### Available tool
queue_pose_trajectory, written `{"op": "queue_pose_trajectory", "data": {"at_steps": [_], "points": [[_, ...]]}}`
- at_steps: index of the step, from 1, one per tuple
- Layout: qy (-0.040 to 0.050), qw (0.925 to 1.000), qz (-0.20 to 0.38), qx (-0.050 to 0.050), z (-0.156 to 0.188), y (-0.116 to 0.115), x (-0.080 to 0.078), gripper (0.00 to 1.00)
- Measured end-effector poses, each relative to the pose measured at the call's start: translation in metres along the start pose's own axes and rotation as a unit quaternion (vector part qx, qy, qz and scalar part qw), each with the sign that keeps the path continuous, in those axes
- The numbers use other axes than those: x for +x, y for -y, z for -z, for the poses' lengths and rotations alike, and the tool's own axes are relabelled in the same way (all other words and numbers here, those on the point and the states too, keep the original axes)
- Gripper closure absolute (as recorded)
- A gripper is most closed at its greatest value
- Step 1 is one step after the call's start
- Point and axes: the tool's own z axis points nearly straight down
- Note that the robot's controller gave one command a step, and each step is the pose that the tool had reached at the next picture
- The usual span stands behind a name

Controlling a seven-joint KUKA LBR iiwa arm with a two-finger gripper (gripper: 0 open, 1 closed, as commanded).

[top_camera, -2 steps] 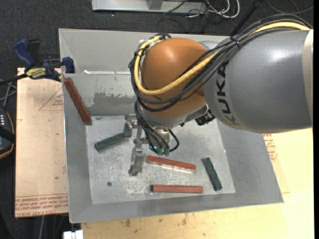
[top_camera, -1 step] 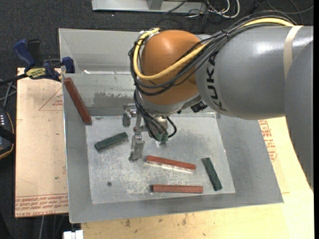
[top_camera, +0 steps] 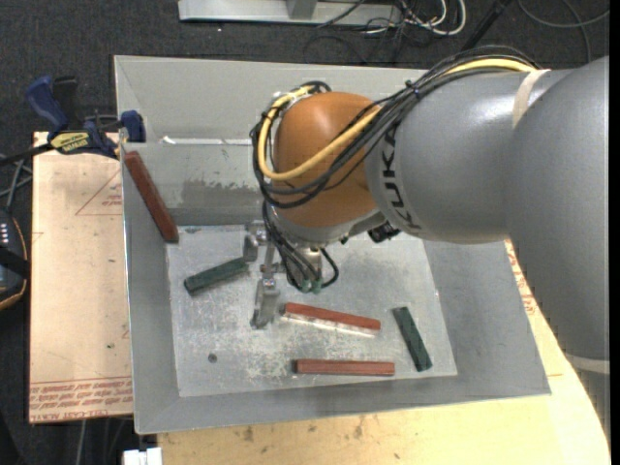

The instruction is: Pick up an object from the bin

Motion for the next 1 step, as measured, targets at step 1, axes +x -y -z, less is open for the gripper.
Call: {"op": "queue_pose_trajectory", "data": {"at_steps": [1], "points": [[-0.0022,0.9997,-0.024,-0.001,-0.0523,-0.0042,-0.0107,0.0]]}}
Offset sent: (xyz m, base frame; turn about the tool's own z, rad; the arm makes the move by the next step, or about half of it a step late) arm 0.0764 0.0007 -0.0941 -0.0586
